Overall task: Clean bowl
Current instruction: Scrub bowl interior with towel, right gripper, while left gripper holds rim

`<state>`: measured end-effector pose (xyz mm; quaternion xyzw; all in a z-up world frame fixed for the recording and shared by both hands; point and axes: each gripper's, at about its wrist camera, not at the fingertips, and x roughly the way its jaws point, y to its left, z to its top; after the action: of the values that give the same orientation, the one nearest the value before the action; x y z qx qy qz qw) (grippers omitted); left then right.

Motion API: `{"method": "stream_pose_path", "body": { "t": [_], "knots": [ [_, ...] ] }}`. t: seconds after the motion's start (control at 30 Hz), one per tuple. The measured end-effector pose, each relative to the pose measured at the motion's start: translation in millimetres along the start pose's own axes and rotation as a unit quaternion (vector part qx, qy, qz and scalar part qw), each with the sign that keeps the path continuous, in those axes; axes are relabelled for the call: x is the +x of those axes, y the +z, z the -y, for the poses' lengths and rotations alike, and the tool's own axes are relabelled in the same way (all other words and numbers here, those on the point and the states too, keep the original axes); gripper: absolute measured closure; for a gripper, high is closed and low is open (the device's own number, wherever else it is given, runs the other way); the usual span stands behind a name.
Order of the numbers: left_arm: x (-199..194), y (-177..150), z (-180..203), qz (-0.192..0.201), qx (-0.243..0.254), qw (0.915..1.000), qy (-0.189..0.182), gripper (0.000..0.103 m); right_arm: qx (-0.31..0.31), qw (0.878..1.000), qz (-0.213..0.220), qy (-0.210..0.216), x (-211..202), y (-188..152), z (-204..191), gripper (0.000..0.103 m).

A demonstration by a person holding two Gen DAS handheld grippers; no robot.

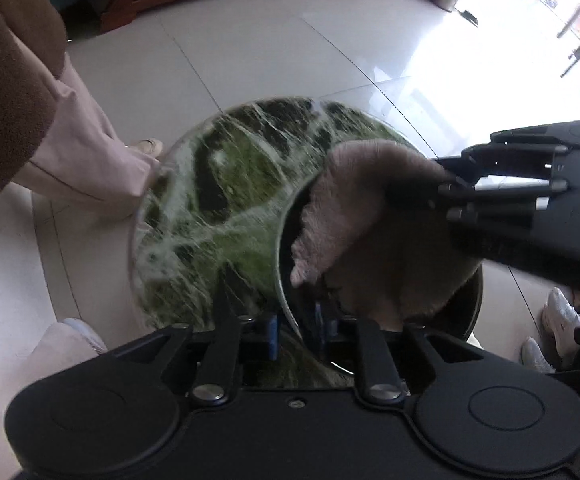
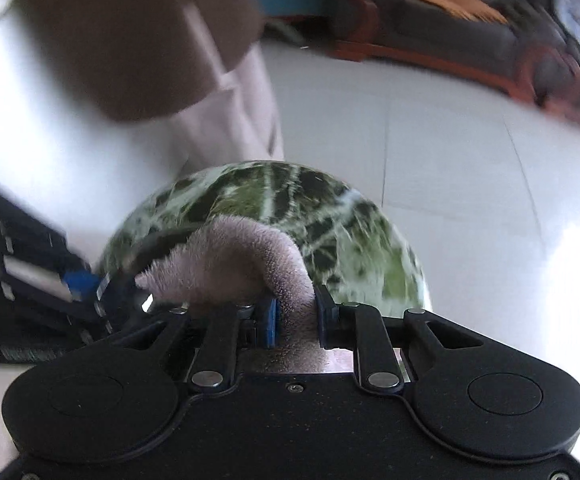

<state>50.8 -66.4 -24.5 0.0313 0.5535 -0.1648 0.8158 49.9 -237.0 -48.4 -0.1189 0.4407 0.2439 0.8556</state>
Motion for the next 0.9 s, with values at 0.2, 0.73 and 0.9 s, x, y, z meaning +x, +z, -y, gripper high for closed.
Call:
{"method": "stream_pose_path", "body": {
  "t": [0.2,0.73,0.9],
  "knots": [
    [18,9,-4,-0.032,0.014,0.9993,-0.010,0.088,-0.062,0.998,0.010,-0.004,-1,11,-12,0.084],
    [22,7,-1,-0.029,-0.014,0.9995,0.006,0.085,0.091,0.996,0.012,-0.021,-18,-32,-13,0.085],
    [23,8,5,-0.032,-0.001,0.9994,0.012,0.085,0.046,0.998,0.034,-0.023,-12,0,-12,0.085]
  ]
}}
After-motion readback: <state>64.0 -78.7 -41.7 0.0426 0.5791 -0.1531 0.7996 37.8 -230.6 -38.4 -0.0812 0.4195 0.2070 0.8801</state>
